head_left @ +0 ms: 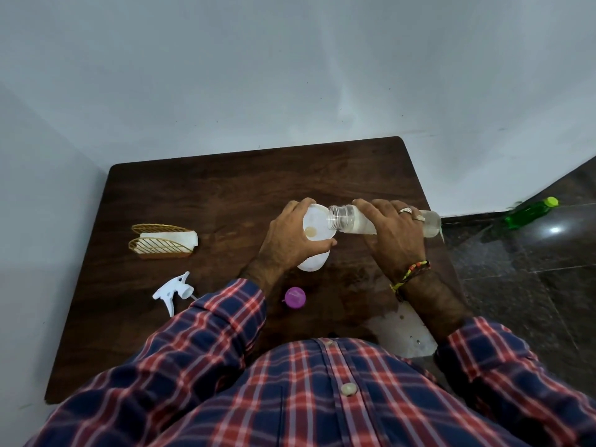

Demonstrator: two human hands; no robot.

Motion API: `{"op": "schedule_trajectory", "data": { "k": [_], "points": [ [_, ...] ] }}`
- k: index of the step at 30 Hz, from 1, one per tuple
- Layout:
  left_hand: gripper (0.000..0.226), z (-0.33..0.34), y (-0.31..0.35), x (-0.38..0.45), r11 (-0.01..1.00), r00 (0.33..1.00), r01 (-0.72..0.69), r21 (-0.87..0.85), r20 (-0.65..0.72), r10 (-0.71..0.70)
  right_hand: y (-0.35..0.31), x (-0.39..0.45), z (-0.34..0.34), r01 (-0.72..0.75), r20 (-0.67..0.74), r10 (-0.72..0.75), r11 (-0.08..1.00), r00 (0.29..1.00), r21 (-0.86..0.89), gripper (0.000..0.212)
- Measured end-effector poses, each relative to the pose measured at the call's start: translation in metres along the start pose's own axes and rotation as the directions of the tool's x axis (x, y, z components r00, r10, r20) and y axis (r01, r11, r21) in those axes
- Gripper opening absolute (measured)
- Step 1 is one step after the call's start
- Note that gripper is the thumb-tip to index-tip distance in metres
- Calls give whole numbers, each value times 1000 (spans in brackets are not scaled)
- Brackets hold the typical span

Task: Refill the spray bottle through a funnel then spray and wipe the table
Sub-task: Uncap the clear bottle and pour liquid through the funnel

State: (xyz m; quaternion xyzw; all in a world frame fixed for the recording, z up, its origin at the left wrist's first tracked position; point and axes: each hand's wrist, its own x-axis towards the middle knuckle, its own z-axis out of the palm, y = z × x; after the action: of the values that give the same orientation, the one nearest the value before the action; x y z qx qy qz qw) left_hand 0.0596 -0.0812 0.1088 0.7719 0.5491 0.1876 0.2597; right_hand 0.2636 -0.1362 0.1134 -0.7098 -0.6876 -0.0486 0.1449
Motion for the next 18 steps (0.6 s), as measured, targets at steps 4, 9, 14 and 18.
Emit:
{"op": "schedule_trajectory", "data": {
  "k": [4, 9, 14, 18],
  "points": [
    [83, 1, 0, 0, 1000, 1000, -13, -8, -16, 13, 0, 1, 1, 5, -6, -5, 1000, 1000, -18, 63],
    [82, 1, 0, -1, 1000, 1000, -18, -5, -26, 18, 0, 2, 2, 8, -15, -8, 1000, 1000, -13, 63],
    [84, 1, -1, 0, 1000, 1000, -16, -7, -17, 16, -1, 2, 1, 11, -30, -11, 1000, 999, -7, 64],
    [84, 2, -1, 0, 1000, 1000, -19, -4, -19, 19, -1, 3, 0, 9, -24, -9, 1000, 1000, -13, 64]
  ]
}}
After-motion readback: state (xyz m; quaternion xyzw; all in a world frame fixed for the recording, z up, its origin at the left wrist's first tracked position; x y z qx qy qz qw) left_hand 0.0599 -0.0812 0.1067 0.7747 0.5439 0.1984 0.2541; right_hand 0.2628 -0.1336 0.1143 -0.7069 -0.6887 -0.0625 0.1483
